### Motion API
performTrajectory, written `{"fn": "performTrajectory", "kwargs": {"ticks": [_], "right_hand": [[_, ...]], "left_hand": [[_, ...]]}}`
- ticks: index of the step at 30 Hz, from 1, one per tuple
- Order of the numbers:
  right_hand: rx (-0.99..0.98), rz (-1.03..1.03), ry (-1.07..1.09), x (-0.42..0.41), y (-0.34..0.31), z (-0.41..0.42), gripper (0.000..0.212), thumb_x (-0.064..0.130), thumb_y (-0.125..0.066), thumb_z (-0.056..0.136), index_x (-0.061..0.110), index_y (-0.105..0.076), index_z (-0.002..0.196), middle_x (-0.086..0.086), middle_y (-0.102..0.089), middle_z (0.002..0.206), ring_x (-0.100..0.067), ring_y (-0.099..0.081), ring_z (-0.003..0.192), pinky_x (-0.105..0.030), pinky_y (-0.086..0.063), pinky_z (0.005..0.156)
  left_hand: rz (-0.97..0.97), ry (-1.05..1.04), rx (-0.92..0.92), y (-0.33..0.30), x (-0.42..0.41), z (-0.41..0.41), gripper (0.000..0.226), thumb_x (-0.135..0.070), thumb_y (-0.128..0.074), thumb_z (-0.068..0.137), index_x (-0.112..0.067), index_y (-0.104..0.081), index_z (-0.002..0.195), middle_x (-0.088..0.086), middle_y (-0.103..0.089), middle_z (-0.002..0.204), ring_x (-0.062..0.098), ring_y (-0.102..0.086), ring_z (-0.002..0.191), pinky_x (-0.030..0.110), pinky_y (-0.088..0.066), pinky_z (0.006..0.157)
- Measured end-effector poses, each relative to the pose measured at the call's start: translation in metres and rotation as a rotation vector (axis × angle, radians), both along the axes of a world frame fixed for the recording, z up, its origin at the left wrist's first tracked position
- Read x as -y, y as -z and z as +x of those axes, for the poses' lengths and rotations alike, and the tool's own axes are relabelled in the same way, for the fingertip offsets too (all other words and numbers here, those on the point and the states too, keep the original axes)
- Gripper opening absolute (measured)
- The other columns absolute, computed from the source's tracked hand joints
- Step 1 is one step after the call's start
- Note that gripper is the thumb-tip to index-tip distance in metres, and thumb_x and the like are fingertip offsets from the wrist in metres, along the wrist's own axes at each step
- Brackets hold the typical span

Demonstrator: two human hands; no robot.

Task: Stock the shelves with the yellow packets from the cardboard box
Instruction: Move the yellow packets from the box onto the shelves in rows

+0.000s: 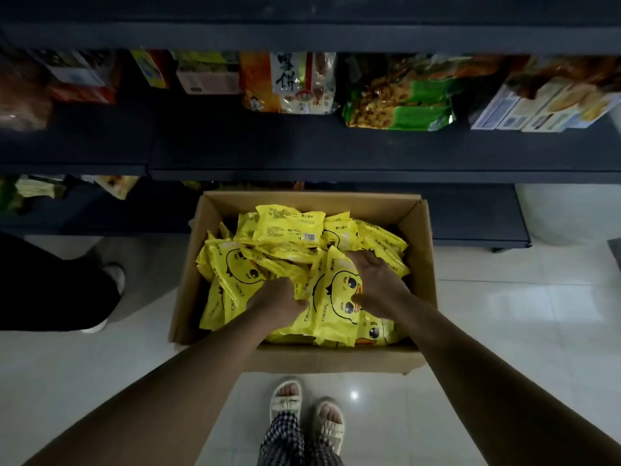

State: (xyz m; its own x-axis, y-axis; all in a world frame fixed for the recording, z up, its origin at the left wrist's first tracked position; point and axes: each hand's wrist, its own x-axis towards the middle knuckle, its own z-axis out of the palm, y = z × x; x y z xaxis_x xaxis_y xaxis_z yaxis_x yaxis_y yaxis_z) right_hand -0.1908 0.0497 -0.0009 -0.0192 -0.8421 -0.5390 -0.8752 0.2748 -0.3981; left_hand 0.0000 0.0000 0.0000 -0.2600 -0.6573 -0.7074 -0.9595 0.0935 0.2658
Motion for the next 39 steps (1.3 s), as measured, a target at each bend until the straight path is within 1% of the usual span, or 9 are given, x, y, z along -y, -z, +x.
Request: {"fn": "performTrajectory", "kwargs": {"ticks": [4,8,14,17,24,28,31,35,39], "right_hand": [[-0.008,-0.065,-0.164,0.018,0.025,0.000,0.109,0.019,-0.078,0.073,0.027,-0.002,0.150,0.004,-0.007,0.158,-0.023,-0.016,0.144,-0.043,-0.030,0.112],[-0.022,-0.030,-0.192,0.030,0.043,0.002,0.115,0.022,-0.082,0.068,0.027,-0.001,0.150,-0.001,-0.014,0.156,-0.025,-0.016,0.143,-0.044,-0.027,0.114],[-0.105,-0.006,-0.177,0.030,0.026,-0.009,0.068,0.032,-0.083,0.064,0.023,-0.050,0.122,-0.004,-0.040,0.127,-0.024,-0.035,0.126,-0.037,-0.037,0.102],[-0.175,-0.012,-0.236,0.020,0.017,-0.025,0.050,0.035,-0.081,0.067,0.015,-0.059,0.106,-0.003,-0.045,0.119,-0.020,-0.045,0.115,-0.035,-0.047,0.092],[-0.183,0.035,-0.238,-0.016,0.033,-0.031,0.048,0.035,-0.058,0.089,0.024,-0.046,0.134,0.000,-0.053,0.134,-0.020,-0.042,0.127,-0.040,-0.024,0.107],[-0.054,0.073,-0.022,-0.033,0.026,-0.031,0.043,0.026,-0.059,0.091,0.020,-0.050,0.133,-0.005,-0.053,0.134,-0.023,-0.046,0.126,-0.037,-0.031,0.106],[-0.009,0.027,0.116,-0.043,0.006,-0.033,0.033,0.020,-0.061,0.089,0.014,-0.058,0.121,-0.008,-0.062,0.119,-0.024,-0.058,0.110,-0.034,-0.045,0.095],[-0.017,-0.097,0.167,-0.048,-0.040,-0.033,0.028,0.021,-0.058,0.090,0.013,-0.058,0.117,-0.008,-0.064,0.106,-0.023,-0.060,0.092,-0.028,-0.042,0.076],[-0.044,-0.164,0.238,-0.040,-0.102,-0.034,0.032,0.022,-0.056,0.092,0.013,-0.053,0.123,-0.009,-0.061,0.113,-0.028,-0.058,0.101,-0.030,-0.043,0.081]], "left_hand": [[0.009,-0.078,-0.044,0.026,0.004,-0.005,0.047,-0.049,-0.062,0.084,-0.009,-0.060,0.111,0.009,-0.065,0.102,0.025,-0.061,0.093,0.034,-0.049,0.072],[0.030,-0.155,-0.123,0.036,0.008,-0.012,0.035,-0.040,-0.067,0.083,-0.006,-0.065,0.092,0.007,-0.064,0.082,0.022,-0.060,0.077,0.028,-0.041,0.062],[0.043,-0.221,-0.148,0.037,0.012,-0.022,0.018,-0.021,-0.067,0.083,-0.004,-0.069,0.089,0.002,-0.056,0.066,0.019,-0.054,0.067,0.022,-0.033,0.047],[0.072,-0.246,-0.172,0.039,0.011,-0.030,0.017,-0.018,-0.066,0.082,-0.006,-0.069,0.093,0.008,-0.066,0.082,0.023,-0.061,0.074,0.023,-0.040,0.050],[-0.070,-0.169,-0.108,0.035,0.004,-0.037,0.021,-0.024,-0.065,0.086,-0.010,-0.068,0.101,0.011,-0.069,0.099,0.030,-0.066,0.089,0.031,-0.049,0.065],[-0.173,-0.103,-0.082,0.017,0.002,-0.029,0.019,-0.024,-0.061,0.089,-0.009,-0.065,0.100,0.011,-0.067,0.103,0.033,-0.062,0.097,0.031,-0.044,0.066],[-0.233,-0.088,-0.071,-0.004,0.003,-0.022,0.018,-0.024,-0.060,0.090,-0.012,-0.063,0.103,0.010,-0.066,0.107,0.033,-0.061,0.100,0.031,-0.043,0.066],[-0.288,-0.044,-0.075,-0.047,0.006,-0.014,0.035,-0.023,-0.057,0.092,-0.017,-0.056,0.127,0.008,-0.061,0.124,0.031,-0.057,0.112,0.035,-0.046,0.075],[-0.350,-0.072,-0.141,-0.101,0.016,-0.013,0.038,-0.023,-0.056,0.093,-0.020,-0.055,0.131,0.006,-0.060,0.128,0.029,-0.057,0.114,0.033,-0.048,0.082]]}}
